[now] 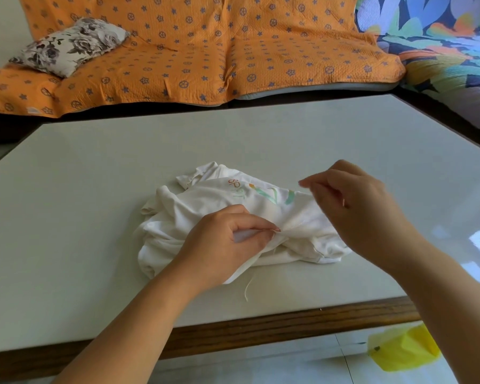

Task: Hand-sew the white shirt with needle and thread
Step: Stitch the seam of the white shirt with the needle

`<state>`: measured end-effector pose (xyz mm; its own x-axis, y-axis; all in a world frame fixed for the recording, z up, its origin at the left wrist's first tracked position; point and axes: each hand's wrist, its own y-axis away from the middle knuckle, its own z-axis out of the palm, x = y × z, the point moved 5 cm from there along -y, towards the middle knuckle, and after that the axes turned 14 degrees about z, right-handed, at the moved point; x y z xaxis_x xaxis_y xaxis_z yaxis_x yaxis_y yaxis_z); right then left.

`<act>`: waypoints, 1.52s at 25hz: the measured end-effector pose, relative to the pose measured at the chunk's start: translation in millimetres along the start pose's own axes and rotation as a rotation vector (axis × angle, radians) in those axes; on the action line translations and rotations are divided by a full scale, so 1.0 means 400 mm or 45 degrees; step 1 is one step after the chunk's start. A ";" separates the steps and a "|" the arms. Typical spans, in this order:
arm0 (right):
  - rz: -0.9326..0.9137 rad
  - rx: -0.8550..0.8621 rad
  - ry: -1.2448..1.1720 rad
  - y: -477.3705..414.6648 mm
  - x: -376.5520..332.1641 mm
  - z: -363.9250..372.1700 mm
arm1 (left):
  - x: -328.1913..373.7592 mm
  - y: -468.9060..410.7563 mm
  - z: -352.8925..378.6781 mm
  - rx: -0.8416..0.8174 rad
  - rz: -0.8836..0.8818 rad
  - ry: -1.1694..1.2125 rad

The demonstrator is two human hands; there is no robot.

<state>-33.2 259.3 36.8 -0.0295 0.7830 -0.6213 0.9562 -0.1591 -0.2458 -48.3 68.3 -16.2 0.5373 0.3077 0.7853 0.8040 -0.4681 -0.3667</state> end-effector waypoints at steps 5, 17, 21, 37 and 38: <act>-0.032 -0.434 -0.001 0.030 -0.016 0.062 | 0.000 0.001 -0.001 -0.004 0.010 0.001; 0.305 0.294 -0.006 -0.038 0.064 -0.020 | 0.000 0.002 -0.003 0.003 -0.001 -0.006; 0.425 0.205 0.054 -0.053 0.099 -0.015 | -0.001 0.002 -0.002 -0.002 -0.014 0.003; 0.009 -0.377 -0.030 0.032 -0.008 0.073 | 0.001 -0.002 -0.002 -0.018 -0.001 -0.033; 0.011 -0.342 -0.036 0.031 -0.008 0.069 | 0.001 -0.001 -0.002 -0.017 -0.012 -0.034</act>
<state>-29.3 238.3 15.0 -0.0253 0.7646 -0.6440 0.9993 0.0024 -0.0364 -48.6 68.1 -15.4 0.5364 0.3340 0.7750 0.8056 -0.4762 -0.3524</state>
